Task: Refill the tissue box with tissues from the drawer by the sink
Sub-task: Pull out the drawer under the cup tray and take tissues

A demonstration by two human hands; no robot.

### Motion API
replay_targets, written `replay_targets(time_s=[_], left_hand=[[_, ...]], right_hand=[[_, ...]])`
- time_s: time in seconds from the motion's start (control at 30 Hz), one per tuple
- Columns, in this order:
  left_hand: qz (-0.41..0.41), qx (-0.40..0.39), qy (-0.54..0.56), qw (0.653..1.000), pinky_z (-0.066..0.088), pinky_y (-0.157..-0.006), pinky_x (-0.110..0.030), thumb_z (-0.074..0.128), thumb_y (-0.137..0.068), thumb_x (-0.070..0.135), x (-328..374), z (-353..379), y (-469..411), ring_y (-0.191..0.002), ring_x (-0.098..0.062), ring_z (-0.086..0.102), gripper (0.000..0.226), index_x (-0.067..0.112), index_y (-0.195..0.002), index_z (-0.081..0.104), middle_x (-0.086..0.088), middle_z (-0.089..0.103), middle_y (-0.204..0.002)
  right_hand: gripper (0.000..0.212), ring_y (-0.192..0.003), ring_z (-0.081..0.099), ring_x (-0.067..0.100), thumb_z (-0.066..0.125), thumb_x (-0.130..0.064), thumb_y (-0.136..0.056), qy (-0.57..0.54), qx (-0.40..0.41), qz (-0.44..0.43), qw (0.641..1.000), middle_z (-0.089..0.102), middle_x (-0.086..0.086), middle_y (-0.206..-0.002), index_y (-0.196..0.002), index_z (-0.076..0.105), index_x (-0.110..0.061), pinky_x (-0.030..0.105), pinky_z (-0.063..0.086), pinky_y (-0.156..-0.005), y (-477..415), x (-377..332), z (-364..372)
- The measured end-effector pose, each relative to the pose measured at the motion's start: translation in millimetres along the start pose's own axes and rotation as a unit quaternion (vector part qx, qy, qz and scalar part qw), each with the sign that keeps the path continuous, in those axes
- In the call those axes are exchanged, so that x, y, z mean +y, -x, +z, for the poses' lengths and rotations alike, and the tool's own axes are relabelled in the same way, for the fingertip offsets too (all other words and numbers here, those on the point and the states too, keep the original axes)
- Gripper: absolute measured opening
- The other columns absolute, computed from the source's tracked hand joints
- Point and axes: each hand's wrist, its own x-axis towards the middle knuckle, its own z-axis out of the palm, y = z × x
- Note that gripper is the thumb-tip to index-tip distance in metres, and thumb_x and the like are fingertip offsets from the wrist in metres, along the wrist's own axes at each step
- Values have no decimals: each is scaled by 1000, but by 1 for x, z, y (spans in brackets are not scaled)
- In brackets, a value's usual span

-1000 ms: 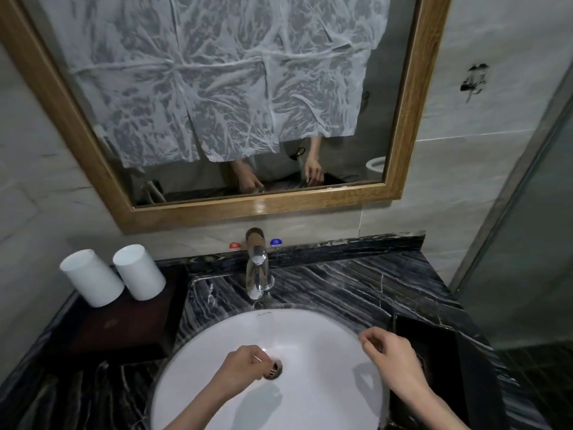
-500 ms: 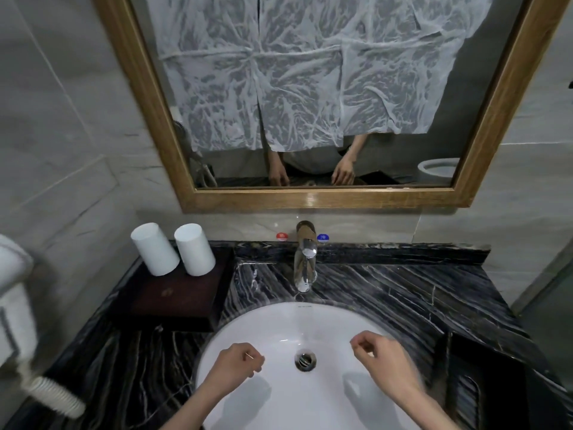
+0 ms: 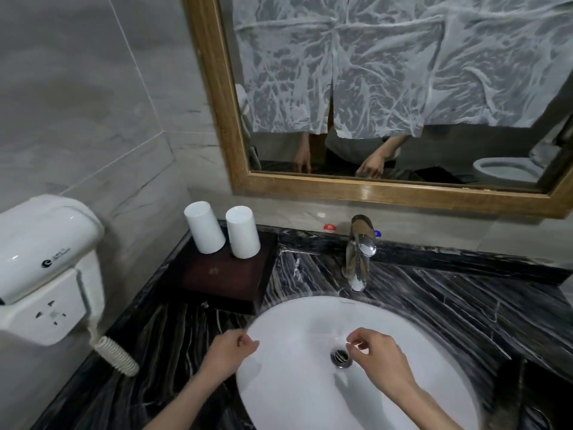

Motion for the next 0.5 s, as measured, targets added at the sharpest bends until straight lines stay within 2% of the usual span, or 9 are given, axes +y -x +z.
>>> replay_targets(time_s=[0.17, 0.27, 0.4, 0.5], left_hand=[[-22, 22, 8, 999, 38, -58, -15, 65, -84, 39, -24, -13, -10, -67, -8, 55, 28, 20, -65, 58, 5, 60, -70], [-34, 37, 16, 999, 37, -57, -10, 65, -86, 37, -36, -19, -16, -70, -8, 55, 26, 19, -68, 59, 6, 60, -71], [-56, 59, 47, 996, 40, -64, -17, 65, -86, 32, -48, -27, -26, -80, -13, 59, 22, 10, -83, 67, -2, 67, -82], [-83, 74, 97, 989, 42, -68, -22, 66, -86, 31, -56, -34, -36, -85, -18, 60, 25, 6, -93, 67, -3, 64, -84]], right_hand=[[16, -90, 60, 9, 54, -36, -88, 23, -10, -26, 999, 59, -18, -89, -101, 64, -31, 26, 41, -72, -14, -24, 17], [19, -95, 63, 11, 52, -35, -89, 36, -18, -39, 998, 59, -16, -88, -104, 63, -31, 27, 40, -71, -22, -39, 28], [25, -109, 58, 9, 52, -36, -91, 50, -22, -55, 997, 63, -14, -116, -114, 60, -29, 25, 39, -76, -37, -57, 41], [30, -115, 55, 11, 51, -37, -92, 59, -29, -71, 995, 58, -11, -127, -120, 58, -29, 29, 44, -86, -49, -71, 52]])
